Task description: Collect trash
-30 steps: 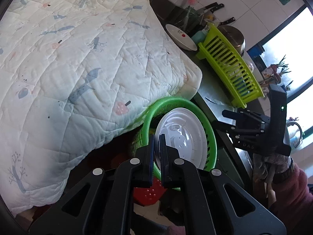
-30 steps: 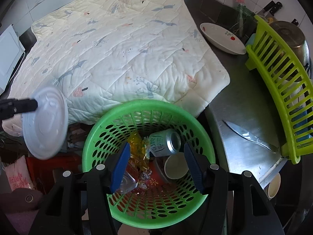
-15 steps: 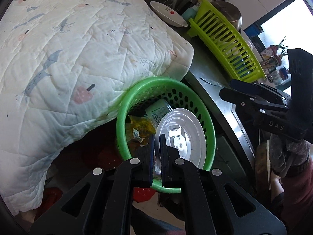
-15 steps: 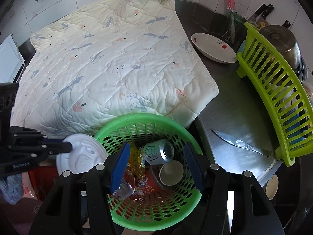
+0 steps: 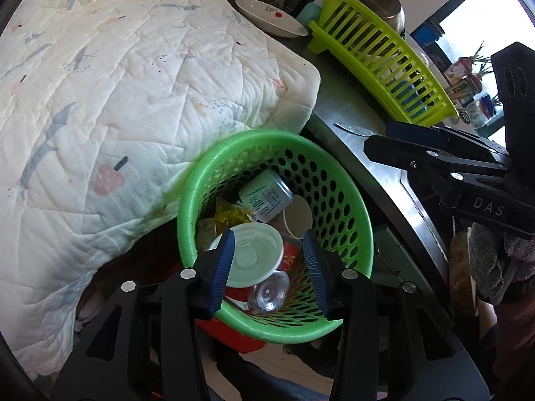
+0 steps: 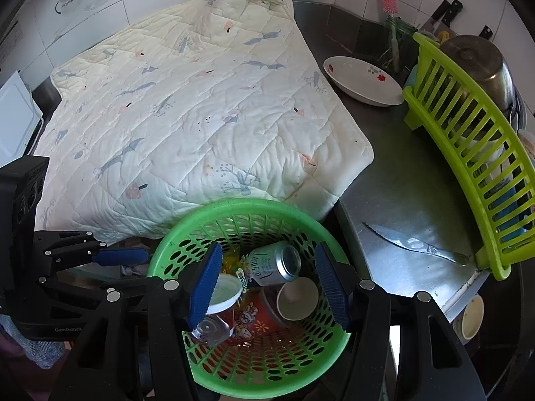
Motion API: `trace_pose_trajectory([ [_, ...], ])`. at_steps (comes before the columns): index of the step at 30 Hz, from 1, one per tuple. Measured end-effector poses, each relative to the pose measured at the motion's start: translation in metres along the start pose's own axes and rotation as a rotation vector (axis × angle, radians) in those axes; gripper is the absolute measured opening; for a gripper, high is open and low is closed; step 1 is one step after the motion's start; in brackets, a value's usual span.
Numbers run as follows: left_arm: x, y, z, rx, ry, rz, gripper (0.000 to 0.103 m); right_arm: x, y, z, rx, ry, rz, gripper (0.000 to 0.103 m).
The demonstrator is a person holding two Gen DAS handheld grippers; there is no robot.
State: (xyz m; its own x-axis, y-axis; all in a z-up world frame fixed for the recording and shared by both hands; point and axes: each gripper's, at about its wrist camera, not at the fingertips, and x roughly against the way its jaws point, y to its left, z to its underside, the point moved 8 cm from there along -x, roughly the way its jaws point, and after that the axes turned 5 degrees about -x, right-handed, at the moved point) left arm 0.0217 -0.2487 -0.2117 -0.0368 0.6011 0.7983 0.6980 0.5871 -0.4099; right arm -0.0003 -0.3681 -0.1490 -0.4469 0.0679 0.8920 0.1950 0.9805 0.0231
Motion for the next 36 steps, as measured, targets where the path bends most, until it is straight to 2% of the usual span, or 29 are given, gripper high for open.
trace_pose_trajectory([
  [4,0.015,0.011,-0.004,0.005,-0.028,-0.042,0.053,-0.002,0.003,0.000,-0.020,-0.009,-0.017,0.056],
  [6,0.023,0.017,-0.006,0.013,-0.043,-0.068,0.063,-0.001,0.006,-0.001,-0.032,-0.017,-0.035,0.056],
  [7,0.029,0.021,-0.008,0.014,-0.056,-0.088,0.064,-0.001,0.007,-0.002,-0.037,-0.022,-0.039,0.056],
  [20,0.111,0.059,-0.023,0.010,-0.209,-0.306,0.090,0.017,0.026,-0.014,-0.076,-0.118,-0.046,0.070],
  [27,0.156,0.076,-0.023,0.041,-0.291,-0.406,0.097,0.034,0.033,-0.021,-0.098,-0.183,-0.044,0.077],
  [30,0.173,0.083,-0.021,0.046,-0.320,-0.461,0.098,0.041,0.040,-0.021,-0.106,-0.210,-0.054,0.082],
  [36,0.195,0.090,-0.010,0.073,-0.350,-0.520,0.098,0.051,0.050,-0.018,-0.096,-0.252,-0.022,0.088],
])
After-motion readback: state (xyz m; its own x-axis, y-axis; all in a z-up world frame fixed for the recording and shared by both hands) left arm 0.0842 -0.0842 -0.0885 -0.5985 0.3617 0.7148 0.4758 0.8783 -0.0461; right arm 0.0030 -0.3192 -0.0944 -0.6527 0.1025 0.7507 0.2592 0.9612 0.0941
